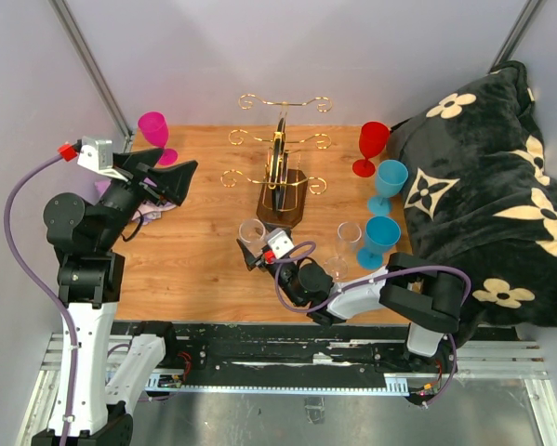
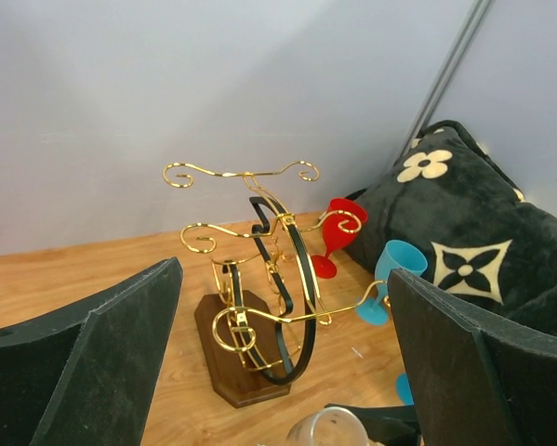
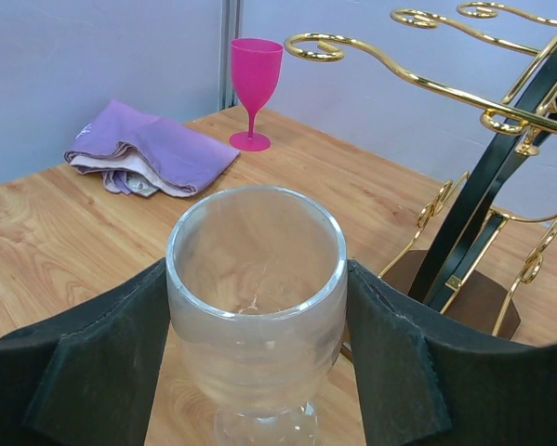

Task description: Take the wine glass off the wine glass rack

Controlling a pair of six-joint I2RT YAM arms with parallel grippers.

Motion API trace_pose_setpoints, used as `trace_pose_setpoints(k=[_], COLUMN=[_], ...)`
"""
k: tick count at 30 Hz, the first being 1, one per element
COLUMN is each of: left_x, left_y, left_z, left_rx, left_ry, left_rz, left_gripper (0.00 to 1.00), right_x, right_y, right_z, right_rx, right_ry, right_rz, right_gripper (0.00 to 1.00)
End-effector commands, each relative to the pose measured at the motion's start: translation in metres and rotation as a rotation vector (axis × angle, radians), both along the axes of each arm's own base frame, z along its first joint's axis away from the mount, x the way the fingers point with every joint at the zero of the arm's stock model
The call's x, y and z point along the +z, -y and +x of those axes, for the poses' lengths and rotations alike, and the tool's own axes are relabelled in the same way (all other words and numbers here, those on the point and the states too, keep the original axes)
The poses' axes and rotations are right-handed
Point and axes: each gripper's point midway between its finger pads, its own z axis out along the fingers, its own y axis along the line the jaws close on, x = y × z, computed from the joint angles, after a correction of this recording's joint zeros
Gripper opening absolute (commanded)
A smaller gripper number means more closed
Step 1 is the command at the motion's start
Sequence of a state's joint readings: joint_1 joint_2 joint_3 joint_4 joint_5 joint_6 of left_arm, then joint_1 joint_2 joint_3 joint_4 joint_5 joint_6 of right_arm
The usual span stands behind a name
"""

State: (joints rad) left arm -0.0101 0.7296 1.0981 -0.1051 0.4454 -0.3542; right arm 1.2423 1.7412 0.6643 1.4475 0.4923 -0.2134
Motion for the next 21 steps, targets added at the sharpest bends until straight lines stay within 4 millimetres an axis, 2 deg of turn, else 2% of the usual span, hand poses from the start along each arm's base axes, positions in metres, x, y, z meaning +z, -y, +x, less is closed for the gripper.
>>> trace_pose_setpoints(k=[1,13,15,17,21], left_x=[0.001,-0.008,-0.009,-0.011,-0.012], left_y=[0.000,0.001,0.001,0.001,0.000], left_z=[0.000,0.004,0.004,0.005,0.006], left_rx=[0.004,-0.002,-0.002,-0.001,0.006], left_ry=[0.010,-0.010,-0.013,-0.017,-0.018], left_rz=[0.014,0.006,0.008,0.009,0.015], left_gripper=[0.99,0.99,0.99,0.99,0.99], right_x=[0.017,-0.018,-0.023,-0.026,-0.017], right_y=[0.000,-0.002,-0.003,-0.003,0.004], right_z=[-0.010,-0.009,-0.009,-0.009,-0.007], right_rx=[0.029,0.024,0.025,0.020,-0.024], right_ry=[-0.013,-0.070,-0.084,-0.089,-0.069], right_rz=[0.140,0.094,0.091,0.089,0.090], right_gripper=[0.51,0.55,0.60,0.70,0.81])
